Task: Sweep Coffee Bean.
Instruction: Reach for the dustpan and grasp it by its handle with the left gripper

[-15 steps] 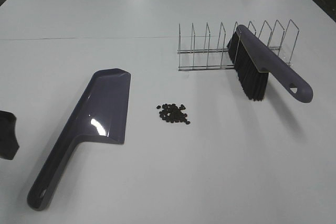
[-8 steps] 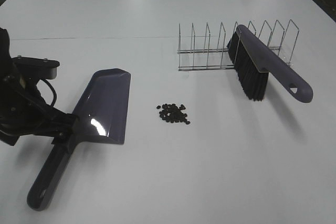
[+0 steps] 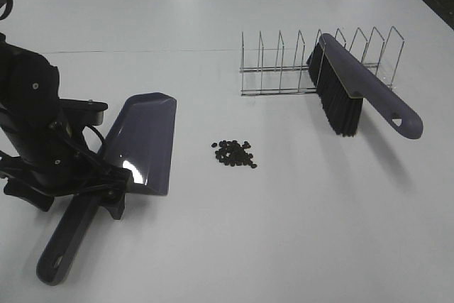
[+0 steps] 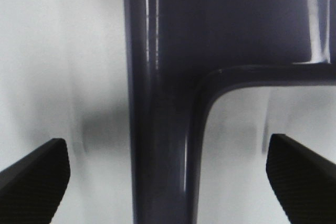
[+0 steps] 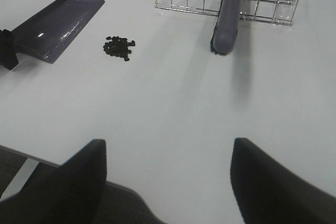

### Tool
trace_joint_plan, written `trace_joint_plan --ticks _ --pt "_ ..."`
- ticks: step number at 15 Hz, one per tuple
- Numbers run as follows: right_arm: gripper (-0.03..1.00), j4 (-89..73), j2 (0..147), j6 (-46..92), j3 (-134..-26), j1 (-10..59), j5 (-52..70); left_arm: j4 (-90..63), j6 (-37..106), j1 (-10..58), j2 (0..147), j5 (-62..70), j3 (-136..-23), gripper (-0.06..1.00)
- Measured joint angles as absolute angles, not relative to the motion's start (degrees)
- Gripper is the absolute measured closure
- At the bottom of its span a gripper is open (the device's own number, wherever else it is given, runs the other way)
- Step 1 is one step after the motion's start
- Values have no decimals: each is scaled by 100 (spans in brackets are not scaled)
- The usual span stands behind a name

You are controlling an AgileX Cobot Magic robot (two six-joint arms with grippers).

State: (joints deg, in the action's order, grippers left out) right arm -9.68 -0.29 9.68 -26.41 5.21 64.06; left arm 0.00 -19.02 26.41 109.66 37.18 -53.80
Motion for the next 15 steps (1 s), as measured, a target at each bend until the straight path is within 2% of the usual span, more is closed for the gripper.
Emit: trace_joint_plan --ticks 7,8,9,10,15 --pt "37 -968 -29 968 -2641 521 6406 -74 -1902 2681 11110 3690 -5386 24" --pt "37 -968 -29 968 -2641 521 6406 -74 -1902 2681 11110 3690 -5386 30" --pt "37 -968 -29 968 -2641 521 6406 -86 -1902 2681 11110 3690 -5386 38" --pt "37 -968 -29 968 -2641 521 6406 -109 -1902 2681 11110 3690 -5386 63" --pt "37 -968 -29 968 -2641 521 6406 -126 -1902 2681 11110 3598 -5386 62"
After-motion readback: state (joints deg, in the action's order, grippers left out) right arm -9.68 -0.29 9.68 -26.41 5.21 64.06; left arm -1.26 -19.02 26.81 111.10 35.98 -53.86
